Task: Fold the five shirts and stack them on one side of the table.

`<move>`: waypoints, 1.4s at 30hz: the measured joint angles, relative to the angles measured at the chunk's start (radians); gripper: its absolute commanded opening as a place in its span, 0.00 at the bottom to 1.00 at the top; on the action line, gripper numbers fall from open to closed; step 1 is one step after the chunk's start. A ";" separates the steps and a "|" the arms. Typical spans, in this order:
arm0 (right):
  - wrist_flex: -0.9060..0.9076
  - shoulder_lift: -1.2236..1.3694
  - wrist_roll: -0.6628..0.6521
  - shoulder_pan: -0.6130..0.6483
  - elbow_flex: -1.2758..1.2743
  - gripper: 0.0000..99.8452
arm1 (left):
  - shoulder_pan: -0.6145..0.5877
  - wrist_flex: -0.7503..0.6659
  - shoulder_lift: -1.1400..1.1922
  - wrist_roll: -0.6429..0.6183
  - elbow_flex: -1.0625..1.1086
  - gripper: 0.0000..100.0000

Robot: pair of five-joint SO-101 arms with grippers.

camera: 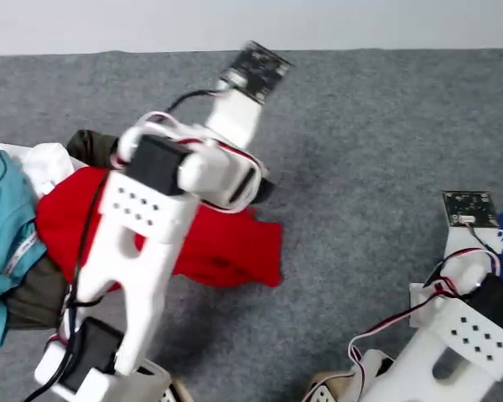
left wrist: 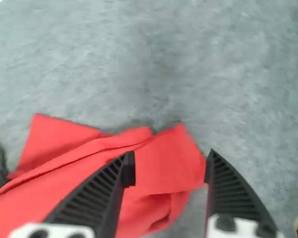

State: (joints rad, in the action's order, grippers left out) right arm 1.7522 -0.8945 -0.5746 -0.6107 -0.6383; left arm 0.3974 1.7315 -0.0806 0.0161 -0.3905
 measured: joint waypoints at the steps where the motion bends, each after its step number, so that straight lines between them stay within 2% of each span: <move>1: 0.000 0.000 0.000 0.002 0.000 0.03 | -0.029 0.000 -0.011 0.000 0.000 0.23; 4: 0.000 0.000 0.000 0.057 0.006 0.08 | -0.143 0.002 -0.046 0.000 0.000 0.23; 7: 0.000 0.000 0.009 0.169 0.040 0.10 | -0.287 0.002 -0.074 0.002 0.000 0.23; 12: -0.002 0.025 0.157 0.479 0.114 0.10 | -0.595 0.002 -0.092 0.008 0.000 0.23; 17: -0.044 0.192 0.273 0.807 0.218 0.10 | -0.870 0.002 -0.092 0.008 0.000 0.23; 21: -0.064 0.385 0.295 0.954 0.365 0.10 | -1.014 0.002 -0.094 0.008 0.017 0.23; 24: -0.066 0.543 0.295 1.054 0.491 0.11 | -1.065 0.002 -0.094 0.008 0.071 0.23; 28: -0.066 0.755 0.295 1.162 0.657 0.21 | -1.106 0.002 -0.094 0.008 0.132 0.23; 30: -0.068 0.859 0.295 1.201 0.733 0.23 | -1.122 0.002 -0.094 0.008 0.140 0.23; 42: -0.069 1.404 0.295 1.300 1.178 0.23 | -1.143 0.002 -0.094 0.008 0.147 0.23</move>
State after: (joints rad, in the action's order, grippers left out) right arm 1.6832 0.5094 -0.2800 0.6889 0.5401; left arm -0.7457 1.7331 -0.1741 0.0238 -0.2432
